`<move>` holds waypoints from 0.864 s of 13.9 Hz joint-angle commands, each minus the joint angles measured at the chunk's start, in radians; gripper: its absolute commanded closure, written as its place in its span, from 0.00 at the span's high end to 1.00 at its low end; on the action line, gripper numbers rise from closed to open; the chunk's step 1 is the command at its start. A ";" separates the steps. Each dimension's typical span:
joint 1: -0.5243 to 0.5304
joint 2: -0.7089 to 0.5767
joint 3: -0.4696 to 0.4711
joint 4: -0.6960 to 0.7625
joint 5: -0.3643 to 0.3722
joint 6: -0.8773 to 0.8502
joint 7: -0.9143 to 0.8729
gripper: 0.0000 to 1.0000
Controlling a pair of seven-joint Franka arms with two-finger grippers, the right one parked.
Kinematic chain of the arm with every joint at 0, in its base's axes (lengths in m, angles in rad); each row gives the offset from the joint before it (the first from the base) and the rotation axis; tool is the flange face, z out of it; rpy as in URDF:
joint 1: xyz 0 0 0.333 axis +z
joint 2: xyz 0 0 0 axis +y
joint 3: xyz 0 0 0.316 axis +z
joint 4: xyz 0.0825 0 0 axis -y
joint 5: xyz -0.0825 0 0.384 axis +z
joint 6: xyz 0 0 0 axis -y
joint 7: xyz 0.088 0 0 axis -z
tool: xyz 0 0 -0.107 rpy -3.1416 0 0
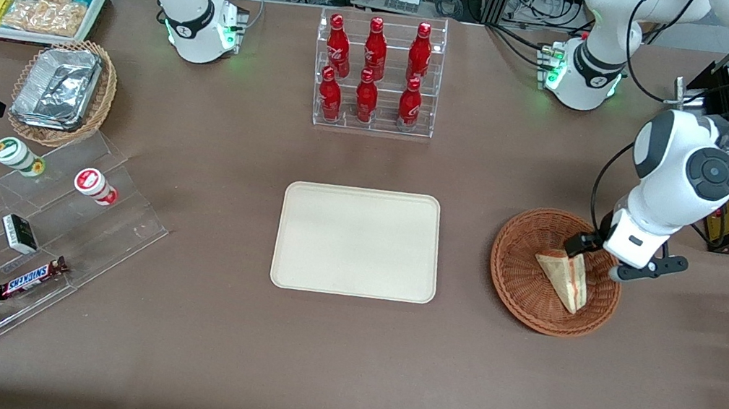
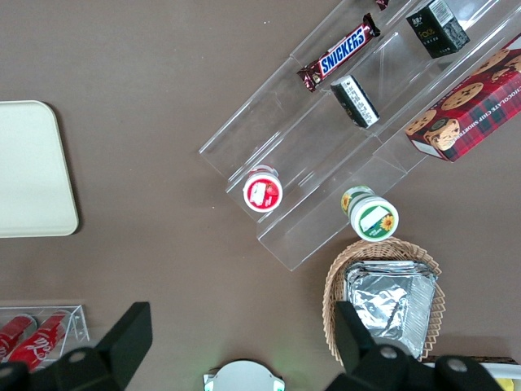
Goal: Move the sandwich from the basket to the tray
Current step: 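Lower the open left gripper around the wrapped sandwich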
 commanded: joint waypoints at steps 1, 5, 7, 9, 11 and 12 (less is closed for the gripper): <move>0.000 -0.001 -0.002 -0.009 -0.006 0.022 -0.174 1.00; 0.000 0.028 -0.003 -0.015 -0.007 0.104 -0.380 1.00; 0.000 0.048 -0.003 -0.012 -0.007 0.116 -0.380 1.00; -0.003 0.082 -0.003 -0.010 -0.005 0.148 -0.380 1.00; -0.009 0.126 -0.006 -0.010 -0.005 0.200 -0.380 1.00; -0.009 0.143 -0.006 -0.010 -0.005 0.213 -0.381 1.00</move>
